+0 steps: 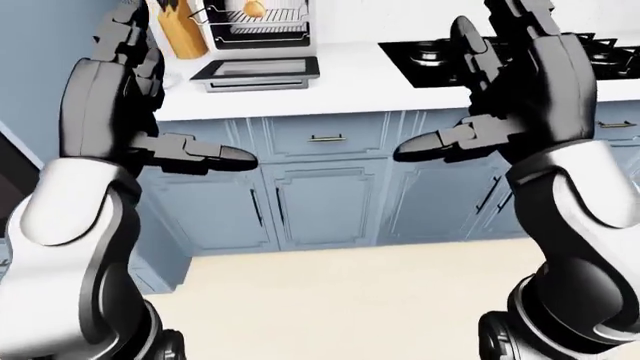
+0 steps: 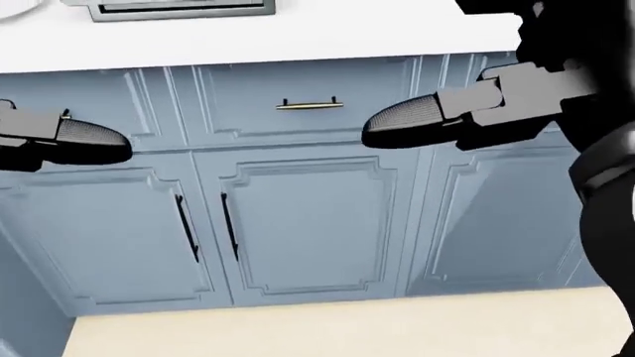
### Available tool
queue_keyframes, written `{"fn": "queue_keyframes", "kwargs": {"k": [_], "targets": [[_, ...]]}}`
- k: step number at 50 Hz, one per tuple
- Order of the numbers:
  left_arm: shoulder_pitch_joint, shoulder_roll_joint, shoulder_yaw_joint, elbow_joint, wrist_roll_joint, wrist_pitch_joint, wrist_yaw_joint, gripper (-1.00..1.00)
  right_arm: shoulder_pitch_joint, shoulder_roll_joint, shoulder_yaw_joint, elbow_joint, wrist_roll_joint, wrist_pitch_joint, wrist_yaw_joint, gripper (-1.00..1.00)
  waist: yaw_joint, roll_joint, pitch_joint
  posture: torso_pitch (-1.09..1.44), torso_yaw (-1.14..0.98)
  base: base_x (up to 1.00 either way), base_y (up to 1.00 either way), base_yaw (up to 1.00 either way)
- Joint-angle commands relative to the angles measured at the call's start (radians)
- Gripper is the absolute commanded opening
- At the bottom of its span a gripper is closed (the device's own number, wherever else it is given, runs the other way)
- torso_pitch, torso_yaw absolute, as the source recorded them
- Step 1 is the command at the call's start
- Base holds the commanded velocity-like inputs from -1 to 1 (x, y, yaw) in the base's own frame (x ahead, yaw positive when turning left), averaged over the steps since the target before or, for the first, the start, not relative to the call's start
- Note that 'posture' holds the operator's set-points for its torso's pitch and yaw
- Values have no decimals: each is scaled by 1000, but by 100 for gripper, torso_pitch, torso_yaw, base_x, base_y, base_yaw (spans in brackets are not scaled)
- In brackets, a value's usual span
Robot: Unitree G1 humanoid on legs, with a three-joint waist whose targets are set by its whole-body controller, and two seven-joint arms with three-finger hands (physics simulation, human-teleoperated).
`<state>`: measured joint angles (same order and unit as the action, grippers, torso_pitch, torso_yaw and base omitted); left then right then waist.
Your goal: Pick the bread from the top rack and place it on the plate on the counter.
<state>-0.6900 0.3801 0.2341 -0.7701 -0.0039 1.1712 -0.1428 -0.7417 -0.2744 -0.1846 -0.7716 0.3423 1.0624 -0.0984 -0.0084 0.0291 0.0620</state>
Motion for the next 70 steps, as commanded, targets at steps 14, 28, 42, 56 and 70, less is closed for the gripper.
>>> {"fn": "queue_keyframes", "kwargs": {"k": [14,28,42,56,70], "targets": [[-24,16,-1,-31,16,-29,-14,100,-42,-24,-16,-35,45,-7,-45,100,5,-60,-23,0,0,38,22,0],[-46,27,5,-43,39,-9,-34,100,-69,-40,-28,-57,97,22,-83,100,12,5,-14,0,0,38,25,0],[-85,55,9,-96,48,62,-41,100,-116,-46,-24,-69,140,49,-121,100,16,-50,-35,0,0,26,20,0],[-95,76,20,-106,49,73,-44,100,-159,-68,-33,-82,186,72,-141,100,12,-30,-21,0,0,1,31,0],[-94,76,23,-114,51,73,-39,100,-182,-78,-31,-90,212,83,-159,100,-4,7,-22,0,0,7,22,0]]}}
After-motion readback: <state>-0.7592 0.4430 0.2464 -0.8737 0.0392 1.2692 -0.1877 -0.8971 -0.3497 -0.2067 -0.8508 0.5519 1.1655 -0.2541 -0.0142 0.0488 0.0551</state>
